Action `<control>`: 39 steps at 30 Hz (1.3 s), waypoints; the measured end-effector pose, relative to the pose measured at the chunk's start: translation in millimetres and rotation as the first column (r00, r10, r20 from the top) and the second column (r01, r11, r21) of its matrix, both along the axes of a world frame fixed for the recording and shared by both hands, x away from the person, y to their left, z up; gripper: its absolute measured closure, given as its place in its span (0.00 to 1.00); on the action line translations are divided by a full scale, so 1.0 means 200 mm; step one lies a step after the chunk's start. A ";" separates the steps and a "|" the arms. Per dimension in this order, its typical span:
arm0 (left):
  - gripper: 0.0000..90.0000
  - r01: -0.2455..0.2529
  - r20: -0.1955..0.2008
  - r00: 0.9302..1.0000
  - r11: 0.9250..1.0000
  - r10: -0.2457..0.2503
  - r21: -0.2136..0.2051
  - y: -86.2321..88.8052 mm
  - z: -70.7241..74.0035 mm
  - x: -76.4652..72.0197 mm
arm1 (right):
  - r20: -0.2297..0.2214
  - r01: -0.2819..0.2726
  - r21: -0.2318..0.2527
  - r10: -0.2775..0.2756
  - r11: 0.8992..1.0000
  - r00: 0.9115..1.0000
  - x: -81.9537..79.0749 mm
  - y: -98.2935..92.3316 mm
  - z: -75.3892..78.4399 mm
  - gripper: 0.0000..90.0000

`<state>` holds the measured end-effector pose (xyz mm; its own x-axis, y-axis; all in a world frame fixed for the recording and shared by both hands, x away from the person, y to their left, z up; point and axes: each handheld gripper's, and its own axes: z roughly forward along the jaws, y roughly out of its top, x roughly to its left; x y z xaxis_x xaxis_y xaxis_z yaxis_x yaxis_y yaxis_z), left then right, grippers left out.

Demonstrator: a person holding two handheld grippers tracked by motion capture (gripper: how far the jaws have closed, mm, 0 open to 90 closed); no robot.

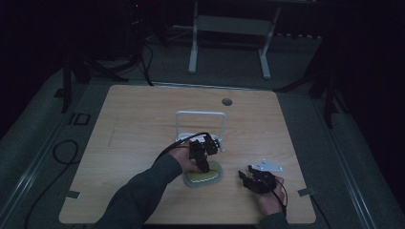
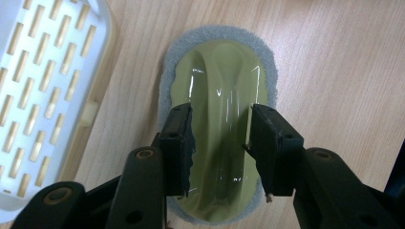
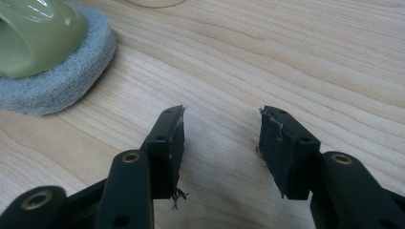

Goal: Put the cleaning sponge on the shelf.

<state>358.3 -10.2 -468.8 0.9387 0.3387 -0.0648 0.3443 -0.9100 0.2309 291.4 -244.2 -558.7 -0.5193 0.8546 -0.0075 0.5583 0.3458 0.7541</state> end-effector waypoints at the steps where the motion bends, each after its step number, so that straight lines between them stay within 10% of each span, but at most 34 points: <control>1: 0.68 -0.002 -0.005 1.000 1.000 0.002 0.007 0.00 -0.01 0.00 | 0.000 0.000 0.000 0.000 1.000 1.000 0.00 0.00 0.00 0.56; 39: 0.79 0.040 -0.024 0.999 0.993 -0.038 0.115 0.04 -0.02 0.00 | 0.000 0.003 -0.001 -0.003 1.000 1.000 0.00 0.00 0.00 0.56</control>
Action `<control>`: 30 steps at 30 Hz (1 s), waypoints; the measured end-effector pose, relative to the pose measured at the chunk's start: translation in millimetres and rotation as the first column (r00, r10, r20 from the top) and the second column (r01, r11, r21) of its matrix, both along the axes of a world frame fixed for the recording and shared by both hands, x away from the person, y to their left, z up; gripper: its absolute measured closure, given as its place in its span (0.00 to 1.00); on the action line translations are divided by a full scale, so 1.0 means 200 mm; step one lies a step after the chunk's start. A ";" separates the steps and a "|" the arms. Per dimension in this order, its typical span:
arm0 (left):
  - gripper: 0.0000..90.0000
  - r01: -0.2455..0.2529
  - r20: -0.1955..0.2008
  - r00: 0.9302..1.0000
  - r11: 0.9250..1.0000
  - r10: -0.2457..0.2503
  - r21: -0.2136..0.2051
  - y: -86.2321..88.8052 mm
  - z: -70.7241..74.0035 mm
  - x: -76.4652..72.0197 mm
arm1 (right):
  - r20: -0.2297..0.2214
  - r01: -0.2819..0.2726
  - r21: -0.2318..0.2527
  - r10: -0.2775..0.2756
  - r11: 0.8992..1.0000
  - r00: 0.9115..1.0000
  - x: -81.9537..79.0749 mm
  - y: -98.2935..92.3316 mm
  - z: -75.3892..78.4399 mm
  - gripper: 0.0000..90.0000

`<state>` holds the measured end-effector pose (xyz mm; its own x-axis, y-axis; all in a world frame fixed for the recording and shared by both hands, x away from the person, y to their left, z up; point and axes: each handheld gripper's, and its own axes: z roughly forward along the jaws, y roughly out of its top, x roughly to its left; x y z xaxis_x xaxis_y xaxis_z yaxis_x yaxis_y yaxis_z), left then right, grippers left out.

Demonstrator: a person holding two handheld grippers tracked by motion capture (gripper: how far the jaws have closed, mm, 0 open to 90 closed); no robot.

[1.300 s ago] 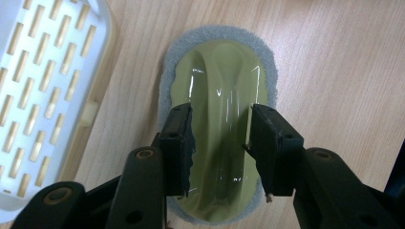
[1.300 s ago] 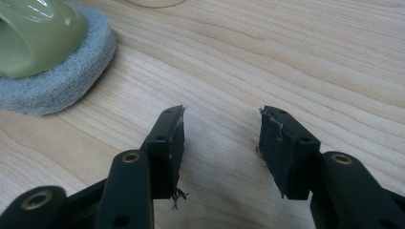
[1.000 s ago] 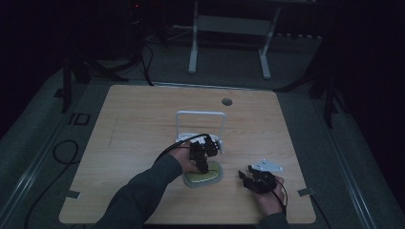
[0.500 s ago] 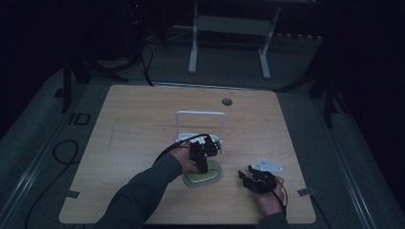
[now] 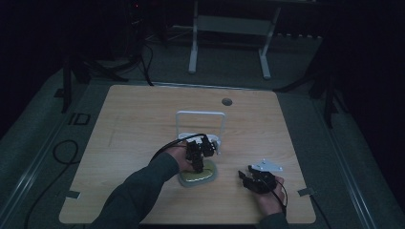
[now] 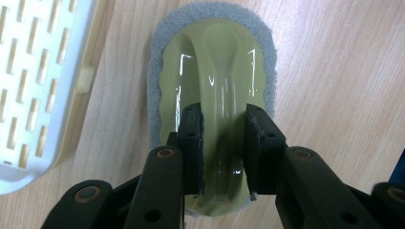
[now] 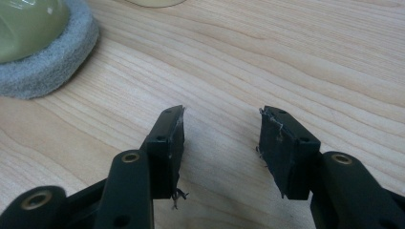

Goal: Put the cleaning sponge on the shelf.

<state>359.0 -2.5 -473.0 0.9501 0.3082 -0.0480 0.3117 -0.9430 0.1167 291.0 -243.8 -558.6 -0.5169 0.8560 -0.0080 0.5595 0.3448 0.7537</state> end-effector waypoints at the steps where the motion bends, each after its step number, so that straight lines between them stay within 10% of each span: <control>1: 0.79 0.000 0.000 1.000 1.000 0.000 0.000 0.00 0.00 0.00 | 0.000 0.000 0.000 0.000 1.000 1.000 0.00 0.00 0.00 0.56; 30: 0.80 0.079 0.146 0.986 0.997 -0.080 0.012 0.01 0.09 0.01 | 0.000 -0.001 0.000 0.001 1.000 1.000 0.00 0.00 0.00 0.56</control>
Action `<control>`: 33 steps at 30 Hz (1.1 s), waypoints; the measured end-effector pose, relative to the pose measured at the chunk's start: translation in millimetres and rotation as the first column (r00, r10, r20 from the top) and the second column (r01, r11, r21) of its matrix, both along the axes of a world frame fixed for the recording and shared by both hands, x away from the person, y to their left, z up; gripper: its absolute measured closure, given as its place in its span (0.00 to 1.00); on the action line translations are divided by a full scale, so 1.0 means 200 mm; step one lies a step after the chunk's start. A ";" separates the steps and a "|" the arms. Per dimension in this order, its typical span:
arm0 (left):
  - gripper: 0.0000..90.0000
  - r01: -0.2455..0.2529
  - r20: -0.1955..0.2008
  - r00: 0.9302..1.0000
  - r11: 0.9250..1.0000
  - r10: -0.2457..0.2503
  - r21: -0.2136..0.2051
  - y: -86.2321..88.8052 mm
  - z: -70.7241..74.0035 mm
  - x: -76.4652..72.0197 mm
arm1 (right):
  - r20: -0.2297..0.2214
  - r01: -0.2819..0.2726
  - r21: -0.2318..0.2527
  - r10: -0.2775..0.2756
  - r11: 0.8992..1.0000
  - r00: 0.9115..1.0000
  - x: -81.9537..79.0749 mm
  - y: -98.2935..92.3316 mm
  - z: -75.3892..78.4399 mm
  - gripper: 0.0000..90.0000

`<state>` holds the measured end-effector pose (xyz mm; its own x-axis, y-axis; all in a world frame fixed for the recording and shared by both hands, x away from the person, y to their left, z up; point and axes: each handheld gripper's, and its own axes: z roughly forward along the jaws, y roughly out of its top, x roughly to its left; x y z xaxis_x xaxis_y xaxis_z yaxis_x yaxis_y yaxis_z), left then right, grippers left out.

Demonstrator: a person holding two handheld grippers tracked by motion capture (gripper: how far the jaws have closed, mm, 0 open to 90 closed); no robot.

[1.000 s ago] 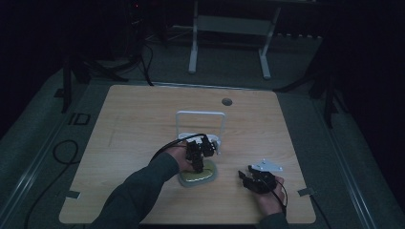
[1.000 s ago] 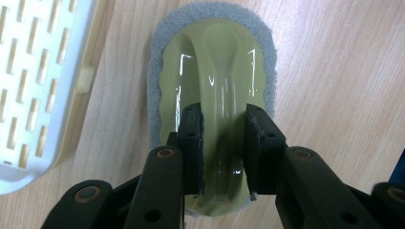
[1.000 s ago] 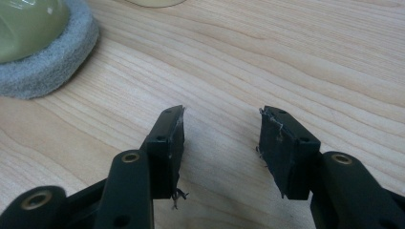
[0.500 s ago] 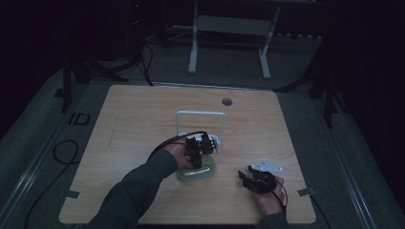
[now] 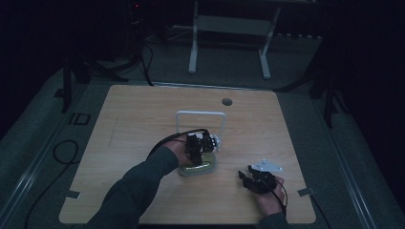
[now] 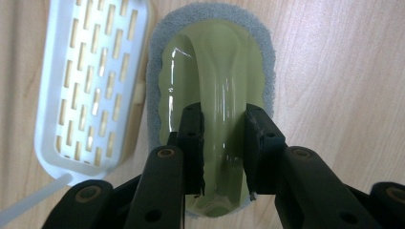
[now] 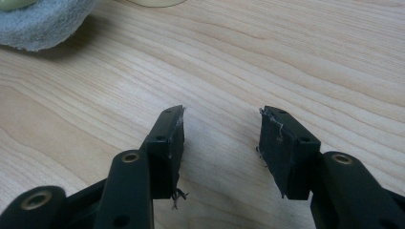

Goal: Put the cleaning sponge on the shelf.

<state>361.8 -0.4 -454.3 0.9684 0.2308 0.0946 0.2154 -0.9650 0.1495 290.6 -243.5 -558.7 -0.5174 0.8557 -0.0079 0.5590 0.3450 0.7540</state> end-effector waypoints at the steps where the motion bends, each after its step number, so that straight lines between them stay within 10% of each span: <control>1: 0.80 0.004 0.006 1.000 1.000 -0.004 -0.002 0.00 0.00 0.00 | 0.000 0.000 0.000 0.000 1.000 1.000 0.00 0.00 0.00 0.56; 33: 0.79 0.071 0.161 0.985 0.997 -0.066 -0.027 0.05 0.00 0.06 | 0.000 0.000 -0.001 0.000 1.000 1.000 0.00 0.00 0.00 0.56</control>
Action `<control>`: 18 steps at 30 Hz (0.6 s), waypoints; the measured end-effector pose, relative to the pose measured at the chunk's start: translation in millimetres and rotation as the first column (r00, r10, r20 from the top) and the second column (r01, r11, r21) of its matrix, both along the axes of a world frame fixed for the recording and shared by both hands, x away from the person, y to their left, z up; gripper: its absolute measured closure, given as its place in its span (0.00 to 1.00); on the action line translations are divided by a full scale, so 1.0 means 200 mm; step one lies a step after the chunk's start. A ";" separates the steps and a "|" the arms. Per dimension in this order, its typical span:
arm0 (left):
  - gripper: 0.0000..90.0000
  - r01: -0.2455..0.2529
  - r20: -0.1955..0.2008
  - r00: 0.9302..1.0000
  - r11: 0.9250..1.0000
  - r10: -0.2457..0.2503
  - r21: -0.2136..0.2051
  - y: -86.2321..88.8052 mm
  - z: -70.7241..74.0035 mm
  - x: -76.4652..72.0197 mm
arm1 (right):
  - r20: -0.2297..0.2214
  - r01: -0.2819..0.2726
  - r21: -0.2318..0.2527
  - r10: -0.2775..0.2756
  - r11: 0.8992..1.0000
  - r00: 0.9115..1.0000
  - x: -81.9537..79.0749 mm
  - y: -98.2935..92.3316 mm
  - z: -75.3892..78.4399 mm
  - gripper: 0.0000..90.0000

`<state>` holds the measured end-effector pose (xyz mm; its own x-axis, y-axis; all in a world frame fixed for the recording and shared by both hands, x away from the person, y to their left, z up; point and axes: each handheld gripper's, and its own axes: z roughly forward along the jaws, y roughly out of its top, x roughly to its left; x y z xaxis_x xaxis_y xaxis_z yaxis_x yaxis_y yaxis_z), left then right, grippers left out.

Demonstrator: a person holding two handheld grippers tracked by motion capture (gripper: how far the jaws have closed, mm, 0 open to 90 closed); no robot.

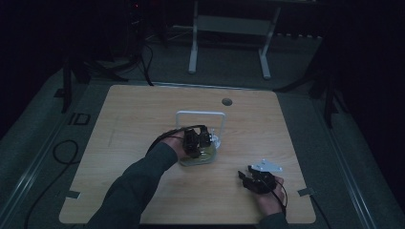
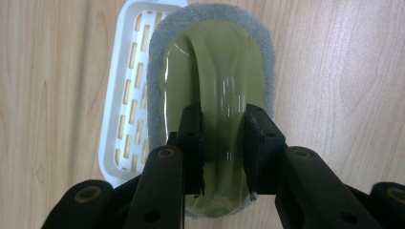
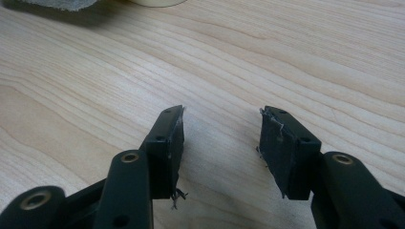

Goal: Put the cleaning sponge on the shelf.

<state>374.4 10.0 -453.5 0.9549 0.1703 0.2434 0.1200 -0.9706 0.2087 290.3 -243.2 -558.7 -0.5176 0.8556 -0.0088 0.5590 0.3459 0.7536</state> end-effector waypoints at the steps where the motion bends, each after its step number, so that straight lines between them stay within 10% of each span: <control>1: 0.79 0.003 0.005 1.000 1.000 -0.003 -0.003 0.00 0.00 0.00 | 0.000 0.000 0.000 0.000 1.000 1.000 0.00 0.00 0.00 0.56; 18: 0.79 0.045 0.040 0.998 0.999 -0.046 0.008 -0.01 0.02 0.03 | 0.000 -0.002 0.000 0.002 1.000 1.000 0.00 0.00 0.00 0.56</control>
<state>380.8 7.8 -450.4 0.9511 0.1250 0.2826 0.0672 -0.9763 0.2057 290.4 -243.0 -558.7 -0.5193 0.8545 -0.0090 0.5585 0.3474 0.7533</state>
